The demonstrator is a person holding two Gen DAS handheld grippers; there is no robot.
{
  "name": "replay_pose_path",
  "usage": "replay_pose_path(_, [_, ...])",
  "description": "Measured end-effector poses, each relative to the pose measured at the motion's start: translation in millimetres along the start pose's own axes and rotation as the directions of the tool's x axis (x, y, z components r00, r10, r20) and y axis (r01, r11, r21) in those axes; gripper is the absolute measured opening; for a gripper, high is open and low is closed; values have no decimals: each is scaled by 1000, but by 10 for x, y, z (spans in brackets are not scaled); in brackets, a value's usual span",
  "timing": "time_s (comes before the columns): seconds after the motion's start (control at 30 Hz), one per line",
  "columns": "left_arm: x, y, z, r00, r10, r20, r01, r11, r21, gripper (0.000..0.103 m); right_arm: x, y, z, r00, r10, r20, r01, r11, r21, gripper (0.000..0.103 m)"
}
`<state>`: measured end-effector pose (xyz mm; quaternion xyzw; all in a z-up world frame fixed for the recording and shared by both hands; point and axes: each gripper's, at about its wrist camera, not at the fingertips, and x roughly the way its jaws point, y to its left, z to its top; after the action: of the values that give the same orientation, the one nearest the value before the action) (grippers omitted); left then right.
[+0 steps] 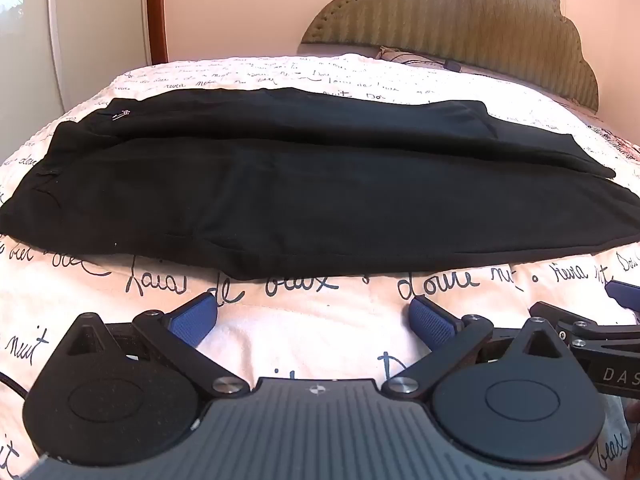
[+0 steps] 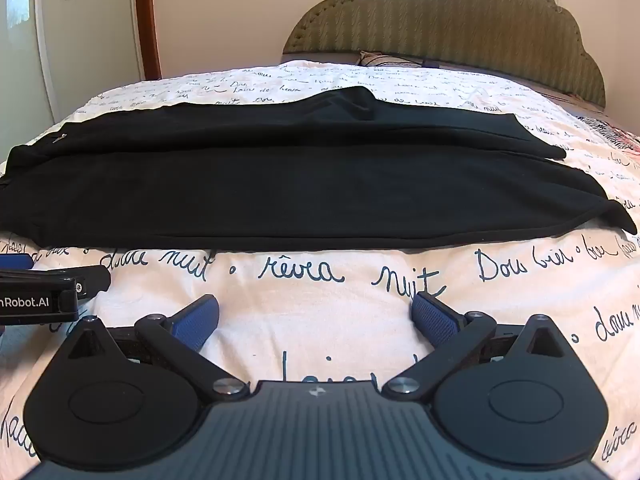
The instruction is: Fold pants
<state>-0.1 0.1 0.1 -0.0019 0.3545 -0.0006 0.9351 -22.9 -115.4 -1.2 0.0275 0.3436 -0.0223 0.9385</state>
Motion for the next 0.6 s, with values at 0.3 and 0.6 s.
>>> replay_pose_path(0.3, [2,-1,2,1000,1,0,-1,1000,1,103,-6,5,-5,1000,0,1,0,1000,0,103])
replay_pose_path(0.6, [0,-2,1,1000,0,4,0,1000,0,103,-11,9,-6,1000,0,2,0,1000,0,103])
